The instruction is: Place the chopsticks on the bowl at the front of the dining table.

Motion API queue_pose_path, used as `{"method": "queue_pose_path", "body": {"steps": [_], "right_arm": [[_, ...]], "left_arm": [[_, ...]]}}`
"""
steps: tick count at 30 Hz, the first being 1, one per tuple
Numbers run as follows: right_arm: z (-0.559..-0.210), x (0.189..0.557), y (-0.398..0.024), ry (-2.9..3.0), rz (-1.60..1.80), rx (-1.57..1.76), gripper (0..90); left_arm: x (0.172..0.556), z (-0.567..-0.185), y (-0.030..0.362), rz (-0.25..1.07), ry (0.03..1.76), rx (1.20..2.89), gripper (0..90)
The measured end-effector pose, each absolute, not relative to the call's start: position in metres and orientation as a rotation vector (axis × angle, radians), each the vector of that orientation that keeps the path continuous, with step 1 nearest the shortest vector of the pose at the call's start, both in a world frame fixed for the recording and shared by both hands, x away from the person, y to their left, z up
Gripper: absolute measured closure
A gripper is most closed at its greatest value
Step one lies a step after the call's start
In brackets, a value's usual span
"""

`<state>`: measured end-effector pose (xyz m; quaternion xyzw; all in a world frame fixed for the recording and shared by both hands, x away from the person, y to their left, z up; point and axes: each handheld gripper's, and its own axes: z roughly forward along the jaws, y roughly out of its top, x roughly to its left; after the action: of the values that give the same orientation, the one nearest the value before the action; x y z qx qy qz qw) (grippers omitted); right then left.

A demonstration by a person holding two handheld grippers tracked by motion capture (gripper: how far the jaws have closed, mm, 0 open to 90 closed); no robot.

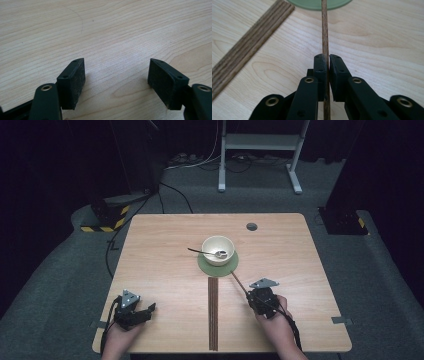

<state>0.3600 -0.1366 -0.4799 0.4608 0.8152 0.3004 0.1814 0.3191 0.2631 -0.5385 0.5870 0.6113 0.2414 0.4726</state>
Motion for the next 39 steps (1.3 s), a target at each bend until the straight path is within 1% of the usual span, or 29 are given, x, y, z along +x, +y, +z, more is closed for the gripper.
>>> {"method": "queue_pose_path", "body": {"steps": [10, 14, 18, 20, 23, 27, 32, 39], "right_arm": [[-0.454, 0.365, -0.134, 2.272, 0.927, 1.273, 83.6], [-0.448, 0.371, -0.133, 2.262, 0.947, 1.277, 83.6], [-0.442, 0.378, -0.131, 2.256, 0.958, 1.269, 83.7], [-0.441, 0.380, -0.130, 2.260, 0.961, 1.273, 83.7], [-0.436, 0.385, -0.126, 2.257, 0.971, 1.259, 83.6], [-0.432, 0.388, -0.121, 2.250, 0.980, 1.248, 83.6], [-0.423, 0.394, -0.115, 2.227, 1.012, 1.234, 83.6], [-0.416, 0.413, -0.101, 2.207, 1.024, 1.229, 83.7]], "left_arm": [[0.319, -0.538, 0.264, 0.587, 1.502, 1.430, 30.3], [0.319, -0.538, 0.264, 0.589, 1.497, 1.445, 30.3], [0.319, -0.538, 0.263, 0.582, 1.501, 1.423, 30.3], [0.319, -0.538, 0.264, 0.589, 1.496, 1.444, 30.3], [0.320, -0.538, 0.263, 0.576, 1.505, 1.411, 30.3], [0.319, -0.538, 0.264, 0.587, 1.495, 1.445, 30.3], [0.319, -0.538, 0.264, 0.584, 1.496, 1.436, 30.3], [0.319, -0.538, 0.264, 0.586, 1.493, 1.446, 30.3]]}}
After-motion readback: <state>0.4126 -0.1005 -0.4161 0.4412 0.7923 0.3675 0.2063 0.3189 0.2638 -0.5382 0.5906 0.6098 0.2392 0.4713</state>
